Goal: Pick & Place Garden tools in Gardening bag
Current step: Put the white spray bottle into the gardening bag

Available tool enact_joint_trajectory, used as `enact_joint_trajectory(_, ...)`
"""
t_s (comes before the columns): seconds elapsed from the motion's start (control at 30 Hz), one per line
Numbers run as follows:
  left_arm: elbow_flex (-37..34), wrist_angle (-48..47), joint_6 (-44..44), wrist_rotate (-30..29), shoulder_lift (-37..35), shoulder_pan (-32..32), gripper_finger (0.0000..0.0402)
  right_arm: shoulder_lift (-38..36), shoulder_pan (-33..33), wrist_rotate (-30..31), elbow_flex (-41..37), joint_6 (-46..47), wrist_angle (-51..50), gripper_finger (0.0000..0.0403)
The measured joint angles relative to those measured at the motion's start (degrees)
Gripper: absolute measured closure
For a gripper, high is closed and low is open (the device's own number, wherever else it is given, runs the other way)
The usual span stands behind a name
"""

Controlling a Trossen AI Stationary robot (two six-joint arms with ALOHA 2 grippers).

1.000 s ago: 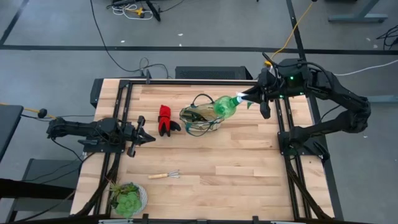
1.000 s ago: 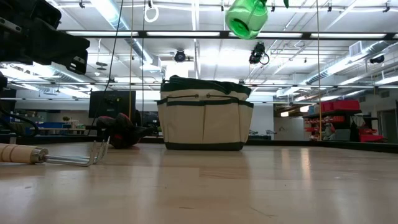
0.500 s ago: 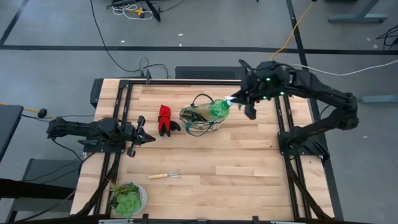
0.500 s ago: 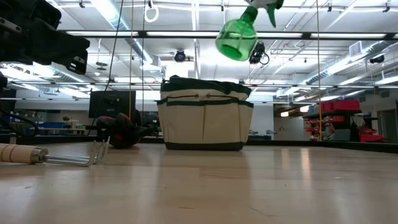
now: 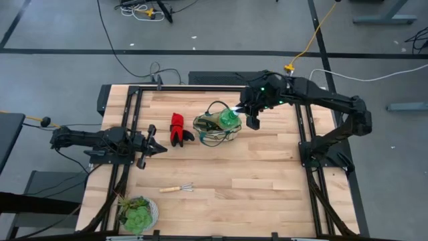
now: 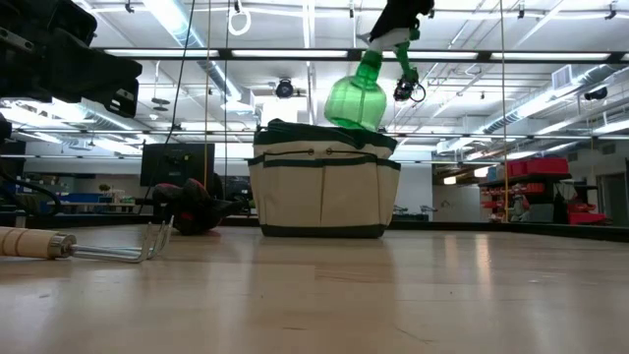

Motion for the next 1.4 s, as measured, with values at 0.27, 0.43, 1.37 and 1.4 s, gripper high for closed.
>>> enact_joint_trajectory(0.27,-0.01,0.00,0.00,-0.01,0.00,-0.01,0.0381,1.85,-0.01,1.25,0.00,-2.44,-0.40,0.0360)
enact_joint_trajectory(0.43,0.01,0.00,0.02,-0.01,0.02,0.01,0.0381,1.87,-0.09,1.25,0.00,-3.42,-0.49,0.0360)
enact_joint_trajectory(1.37,0.01,0.00,0.02,-0.01,0.00,-0.01,0.0381,8.98,-1.14,-1.78,-0.04,-4.71,-2.15,0.0360)
enact_joint_trajectory(1.4,-0.01,0.00,0.00,-0.01,0.00,-0.01,0.0381,9.48,-1.14,-1.77,-0.04,-4.75,-2.37,0.0360)
